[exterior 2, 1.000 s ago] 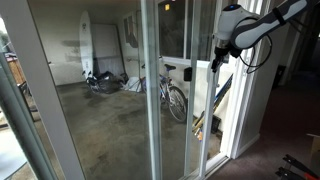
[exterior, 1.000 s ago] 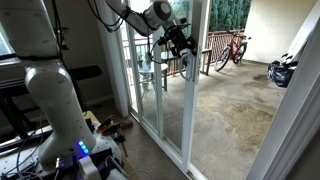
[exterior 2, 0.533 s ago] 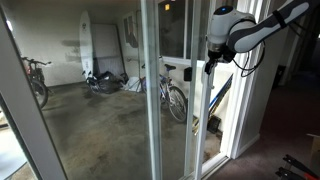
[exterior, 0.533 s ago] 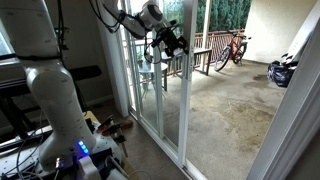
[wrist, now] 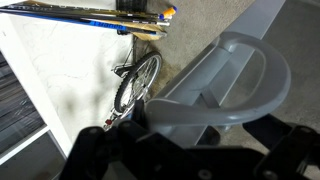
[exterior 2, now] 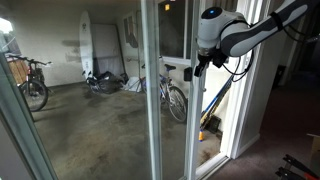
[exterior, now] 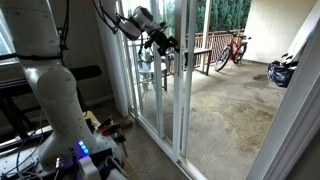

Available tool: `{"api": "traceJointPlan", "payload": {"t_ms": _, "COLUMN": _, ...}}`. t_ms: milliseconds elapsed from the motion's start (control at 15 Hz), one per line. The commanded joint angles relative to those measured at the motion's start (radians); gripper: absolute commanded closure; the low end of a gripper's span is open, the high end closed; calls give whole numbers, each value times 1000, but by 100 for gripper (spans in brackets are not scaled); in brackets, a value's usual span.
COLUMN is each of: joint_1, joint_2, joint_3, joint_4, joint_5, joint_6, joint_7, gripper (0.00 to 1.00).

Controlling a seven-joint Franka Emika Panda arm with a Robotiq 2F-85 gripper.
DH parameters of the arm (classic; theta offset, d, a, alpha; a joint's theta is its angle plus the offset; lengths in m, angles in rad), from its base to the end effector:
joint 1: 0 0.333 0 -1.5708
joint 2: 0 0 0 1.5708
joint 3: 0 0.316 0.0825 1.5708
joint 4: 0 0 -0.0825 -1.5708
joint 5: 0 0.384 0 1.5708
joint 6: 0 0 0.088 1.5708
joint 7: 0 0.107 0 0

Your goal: Slide the glass door to the left.

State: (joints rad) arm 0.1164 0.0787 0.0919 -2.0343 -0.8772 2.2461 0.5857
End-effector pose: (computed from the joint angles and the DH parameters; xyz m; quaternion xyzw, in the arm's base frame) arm 0.5773 0.0988 0.4285 0.9340 0.0684 0.1899 0.2947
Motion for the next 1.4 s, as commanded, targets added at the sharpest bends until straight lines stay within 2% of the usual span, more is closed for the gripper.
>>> {"api": "traceJointPlan", "payload": {"t_ms": 0, "joint_1": 67, "joint_2": 113, "joint_3": 52, "joint_4": 86, "joint_5": -65, "joint_6": 29, "joint_7": 27, "gripper": 0}}
{"api": "traceJointPlan", "payload": {"t_ms": 467, "joint_1": 150, "joint_2": 211, "joint_3": 94, "joint_4": 193, "joint_5": -139, "joint_6": -52, "joint_7": 159, "gripper": 0}}
{"api": "traceJointPlan", "payload": {"t_ms": 667, "joint_1": 182, "joint_2": 259, "joint_3": 111, "joint_4": 255, "joint_5": -131, "joint_6": -94, "joint_7": 172, "gripper": 0}}
{"api": "traceJointPlan", "payload": {"t_ms": 733, "joint_1": 153, "joint_2": 136, "joint_3": 82, "joint_4": 164, "joint_5": -96, "joint_6": -165, "joint_7": 211, "gripper": 0}}
{"api": "traceJointPlan", "payload": {"t_ms": 1333, "joint_1": 192, "joint_2": 178, "joint_3": 100, "joint_4": 223, "joint_5": -95, "joint_6": -182, "joint_7": 239, "gripper": 0}}
